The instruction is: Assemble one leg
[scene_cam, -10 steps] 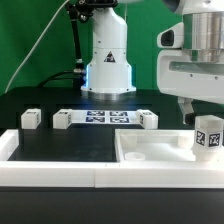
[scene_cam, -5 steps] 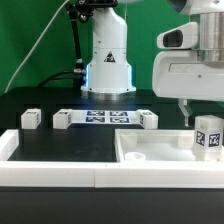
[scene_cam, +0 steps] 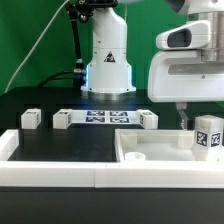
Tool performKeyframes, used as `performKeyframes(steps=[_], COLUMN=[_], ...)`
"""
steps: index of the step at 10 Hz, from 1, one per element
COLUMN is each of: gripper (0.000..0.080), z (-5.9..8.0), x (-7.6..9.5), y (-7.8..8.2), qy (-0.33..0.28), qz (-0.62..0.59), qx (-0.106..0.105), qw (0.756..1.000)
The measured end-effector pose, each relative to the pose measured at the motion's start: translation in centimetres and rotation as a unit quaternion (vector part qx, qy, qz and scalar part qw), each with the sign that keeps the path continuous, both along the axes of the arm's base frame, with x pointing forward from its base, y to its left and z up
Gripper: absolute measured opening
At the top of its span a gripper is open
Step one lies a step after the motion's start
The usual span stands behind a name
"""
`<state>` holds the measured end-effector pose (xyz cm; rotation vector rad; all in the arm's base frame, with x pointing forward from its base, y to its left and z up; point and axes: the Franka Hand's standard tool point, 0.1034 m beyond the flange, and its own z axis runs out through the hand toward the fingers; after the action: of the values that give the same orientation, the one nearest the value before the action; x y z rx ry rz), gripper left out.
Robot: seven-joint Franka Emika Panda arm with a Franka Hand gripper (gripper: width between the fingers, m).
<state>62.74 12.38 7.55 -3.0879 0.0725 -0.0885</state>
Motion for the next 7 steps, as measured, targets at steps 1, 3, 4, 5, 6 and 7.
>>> performKeyframes(steps=[1, 3, 4, 5, 6, 7], gripper=[0.0649, 0.0649, 0.0649, 0.0649, 0.0649, 0.0649], z=[0.03, 0.02, 0.02, 0.03, 0.02, 0.01], x=[0.03, 0.05, 0.06, 0.07, 0.08, 0.10], y=[-0.07, -0.26, -0.36, -0.40, -0.48, -0.63], qy=[-0.002, -0.005, -0.006, -0.007, -0.007, -0.007], qz=[0.039, 0.114, 0.153, 0.177, 0.191, 0.210], qx=[-0.008, -0.022, -0.029, -0.034, -0.037, -0.040], qw=[0.999, 0.993, 0.988, 0.984, 0.981, 0.977])
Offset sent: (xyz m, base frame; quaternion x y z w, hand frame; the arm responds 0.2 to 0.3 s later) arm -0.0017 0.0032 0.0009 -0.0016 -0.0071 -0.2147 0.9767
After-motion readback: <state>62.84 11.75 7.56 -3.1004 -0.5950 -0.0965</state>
